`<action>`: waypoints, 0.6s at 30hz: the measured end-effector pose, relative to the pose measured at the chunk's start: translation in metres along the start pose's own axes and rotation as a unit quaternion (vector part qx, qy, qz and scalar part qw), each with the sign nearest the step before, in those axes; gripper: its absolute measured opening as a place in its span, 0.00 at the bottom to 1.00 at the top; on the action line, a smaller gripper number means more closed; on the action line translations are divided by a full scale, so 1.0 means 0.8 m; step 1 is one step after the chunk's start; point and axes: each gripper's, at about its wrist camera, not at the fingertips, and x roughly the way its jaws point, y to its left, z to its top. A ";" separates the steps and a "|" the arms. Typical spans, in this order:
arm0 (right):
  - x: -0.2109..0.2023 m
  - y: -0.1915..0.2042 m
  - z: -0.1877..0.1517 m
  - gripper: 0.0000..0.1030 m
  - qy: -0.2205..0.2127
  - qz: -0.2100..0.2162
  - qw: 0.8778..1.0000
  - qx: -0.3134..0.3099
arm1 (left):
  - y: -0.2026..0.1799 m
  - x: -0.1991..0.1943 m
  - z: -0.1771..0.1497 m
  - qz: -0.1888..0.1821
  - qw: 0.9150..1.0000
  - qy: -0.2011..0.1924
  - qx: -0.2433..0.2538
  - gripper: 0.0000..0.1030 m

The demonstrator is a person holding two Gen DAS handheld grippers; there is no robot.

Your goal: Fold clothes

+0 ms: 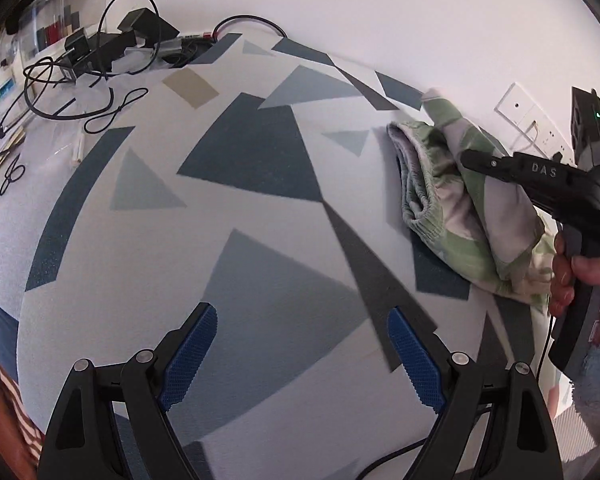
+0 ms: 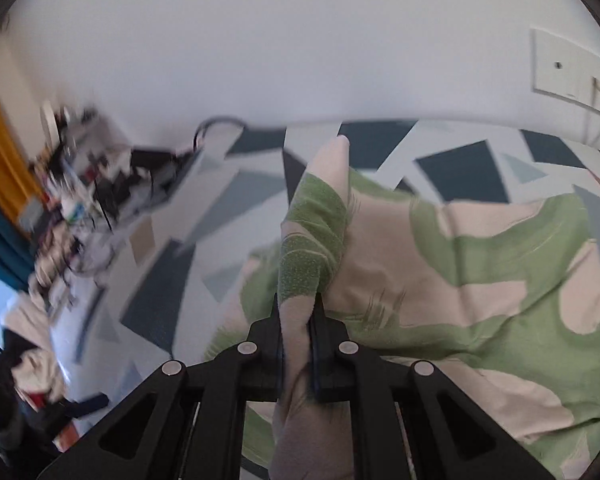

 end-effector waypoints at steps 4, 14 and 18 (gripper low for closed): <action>-0.035 0.007 0.007 0.09 -0.038 0.002 0.999 0.021 | 0.005 0.009 -0.003 -0.008 1.000 0.013 0.015 0.86; -0.006 0.055 0.019 0.11 -0.019 0.034 0.999 0.010 | 0.001 0.016 -0.002 -0.014 0.998 0.016 0.052 0.86; 0.054 0.075 -0.002 0.25 0.081 0.063 0.995 -0.011 | -0.003 0.018 -0.001 -0.007 0.998 0.018 0.061 0.86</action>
